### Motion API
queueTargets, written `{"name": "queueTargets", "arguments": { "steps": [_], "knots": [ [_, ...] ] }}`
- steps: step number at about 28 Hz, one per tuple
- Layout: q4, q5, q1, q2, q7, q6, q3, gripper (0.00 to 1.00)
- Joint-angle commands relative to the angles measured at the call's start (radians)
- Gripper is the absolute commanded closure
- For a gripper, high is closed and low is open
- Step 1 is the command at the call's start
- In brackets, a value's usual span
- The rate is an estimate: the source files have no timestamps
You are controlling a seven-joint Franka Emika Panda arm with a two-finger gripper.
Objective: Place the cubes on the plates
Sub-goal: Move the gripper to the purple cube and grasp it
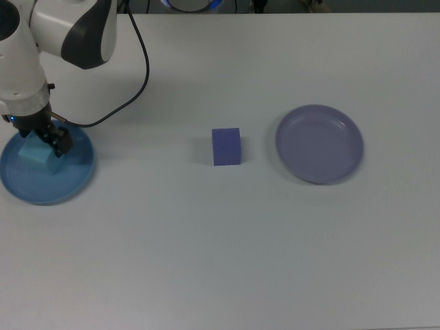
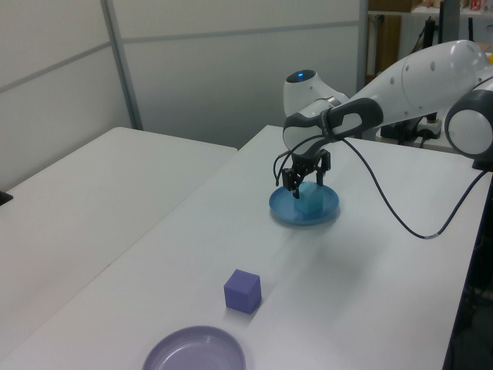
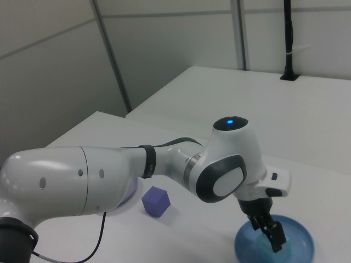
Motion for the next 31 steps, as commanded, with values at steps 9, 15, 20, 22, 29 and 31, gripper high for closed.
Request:
{"name": "queueTargets", "arguments": {
  "steps": [9,15,20,22,29,31],
  "knots": [
    [0.003,0.09,0.029,-0.116,0.023,-0.02,0.06,0.0],
    [0.0,0.095,0.083,-0.141,0.028,-0.134,0.133,0.0],
    [-0.045,0.094,0.181,-0.181,0.029,-0.18,0.148,0.0],
    [-0.071,0.094,0.212,-0.202,0.028,-0.18,0.15,0.0],
    [-0.123,0.083,0.333,-0.211,0.029,-0.183,0.148,0.0],
    [-0.135,0.081,0.356,-0.208,0.029,-0.181,0.148,0.0]
  ]
}}
